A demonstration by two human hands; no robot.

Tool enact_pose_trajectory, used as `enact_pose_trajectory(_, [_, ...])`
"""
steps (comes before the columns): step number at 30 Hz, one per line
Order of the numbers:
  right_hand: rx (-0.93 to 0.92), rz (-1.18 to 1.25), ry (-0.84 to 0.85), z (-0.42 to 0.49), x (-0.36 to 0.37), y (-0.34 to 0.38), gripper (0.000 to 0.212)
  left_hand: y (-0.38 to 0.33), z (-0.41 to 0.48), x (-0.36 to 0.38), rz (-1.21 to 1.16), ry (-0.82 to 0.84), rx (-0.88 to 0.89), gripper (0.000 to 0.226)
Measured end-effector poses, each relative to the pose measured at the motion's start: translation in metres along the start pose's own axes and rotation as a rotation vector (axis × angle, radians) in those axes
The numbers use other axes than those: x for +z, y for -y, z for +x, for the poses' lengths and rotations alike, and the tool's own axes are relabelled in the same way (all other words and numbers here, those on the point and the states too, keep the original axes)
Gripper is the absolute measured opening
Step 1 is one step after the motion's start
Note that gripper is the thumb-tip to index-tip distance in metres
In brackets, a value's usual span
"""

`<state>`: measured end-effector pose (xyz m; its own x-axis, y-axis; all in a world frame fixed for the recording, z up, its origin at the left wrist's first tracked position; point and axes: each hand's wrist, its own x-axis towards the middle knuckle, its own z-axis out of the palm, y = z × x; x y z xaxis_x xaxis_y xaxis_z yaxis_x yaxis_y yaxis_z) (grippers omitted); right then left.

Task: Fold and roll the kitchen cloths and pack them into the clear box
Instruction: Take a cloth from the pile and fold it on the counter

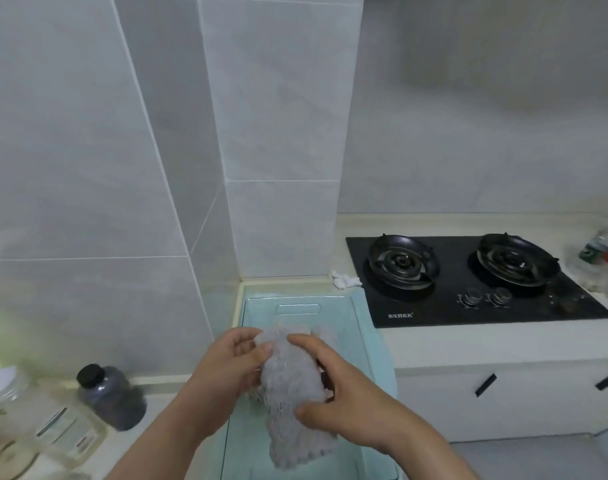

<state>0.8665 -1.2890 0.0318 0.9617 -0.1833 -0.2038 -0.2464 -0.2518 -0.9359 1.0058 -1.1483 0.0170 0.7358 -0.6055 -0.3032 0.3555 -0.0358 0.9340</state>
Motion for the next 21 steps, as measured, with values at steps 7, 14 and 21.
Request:
enact_pose_trajectory(7, [0.155,-0.225,-0.01,0.037,0.005,-0.038,0.068,0.014,0.021,-0.019,0.082,-0.187,-0.035,0.013])
enact_pose_trajectory(14, [0.285,-0.634,0.248,0.074,0.071,-0.081,0.065,0.069,0.016,-0.051,0.665,-0.15,-0.055,0.021])
enact_pose_trajectory(21, [0.463,-0.704,0.255,0.109,0.118,-0.103,0.072,0.074,0.006,-0.054,0.491,-0.062,-0.088,0.025])
